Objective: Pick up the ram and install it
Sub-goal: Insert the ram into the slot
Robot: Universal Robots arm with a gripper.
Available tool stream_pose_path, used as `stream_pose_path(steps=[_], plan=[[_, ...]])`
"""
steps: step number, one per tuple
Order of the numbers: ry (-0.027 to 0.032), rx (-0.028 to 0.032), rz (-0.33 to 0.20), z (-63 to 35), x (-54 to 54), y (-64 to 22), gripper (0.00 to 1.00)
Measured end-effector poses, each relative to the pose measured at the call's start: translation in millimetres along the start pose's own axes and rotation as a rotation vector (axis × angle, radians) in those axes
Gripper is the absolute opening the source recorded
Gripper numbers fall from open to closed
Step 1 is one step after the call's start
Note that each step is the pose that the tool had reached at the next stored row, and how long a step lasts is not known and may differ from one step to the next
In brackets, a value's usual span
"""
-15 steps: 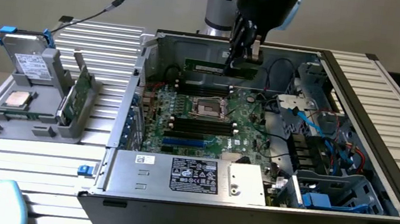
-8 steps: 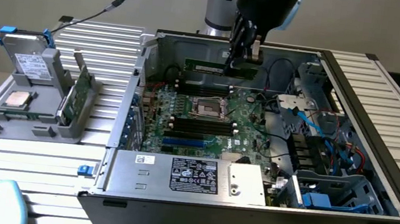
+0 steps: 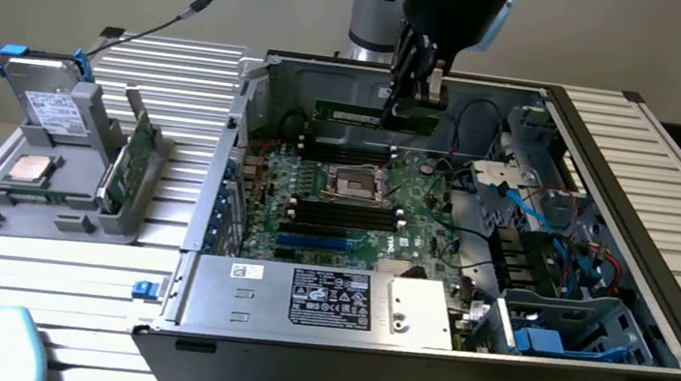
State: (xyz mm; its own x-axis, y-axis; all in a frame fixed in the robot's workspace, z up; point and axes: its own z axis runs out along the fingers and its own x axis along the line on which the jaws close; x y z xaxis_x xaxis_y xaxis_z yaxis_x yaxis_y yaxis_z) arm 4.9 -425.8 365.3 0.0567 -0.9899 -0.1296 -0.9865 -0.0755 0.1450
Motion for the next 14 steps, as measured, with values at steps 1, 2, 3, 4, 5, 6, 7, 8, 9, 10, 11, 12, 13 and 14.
stream_pose_path(steps=[1, 2, 3, 4, 5, 6, 7, 8, 9, 10, 11, 12, 13, 14], plan=[[-0.0001, 0.0007, 0.0, 2.0, -0.6, 0.5, 0.14], [0.0002, 0.0006, 0.0, 4.0, -1.6, 1.5, 0.14], [0.0002, 0.0007, 0.0, 6.2, -2.9, 2.9, 0.14], [0.0002, 0.0007, 0.0, 8.5, -4.4, 4.3, 0.14], [0.0002, 0.0007, 0.0, 10.7, -5.7, 5.6, 0.14], [0.0001, 0.0007, 0.0, 12.8, -6.1, 6.6, 0.14], [0.0004, 0.0002, -0.002, 14.7, -5.9, 6.5, 0.14], [0.0015, -0.0039, -0.009, 16.1, -5.5, 6.3, 0.14], [0.0021, -0.0111, -0.016, 16.9, -5.2, 6.3, 0.14], [0.0028, -0.0156, -0.019, 17.6, -5.0, 6.3, 0.14], [0.0032, -0.0182, -0.021, 18.6, -3.7, 6.3, 0.14], [0.0034, -0.0184, -0.024, 20.4, -2.3, 6.0, 0.14], [0.0041, -0.019, -0.026, 21.9, -0.9, 5.7, 0.14], [0.0044, -0.0193, -0.029, 23.5, 0.7, 5.5, 0.14]])
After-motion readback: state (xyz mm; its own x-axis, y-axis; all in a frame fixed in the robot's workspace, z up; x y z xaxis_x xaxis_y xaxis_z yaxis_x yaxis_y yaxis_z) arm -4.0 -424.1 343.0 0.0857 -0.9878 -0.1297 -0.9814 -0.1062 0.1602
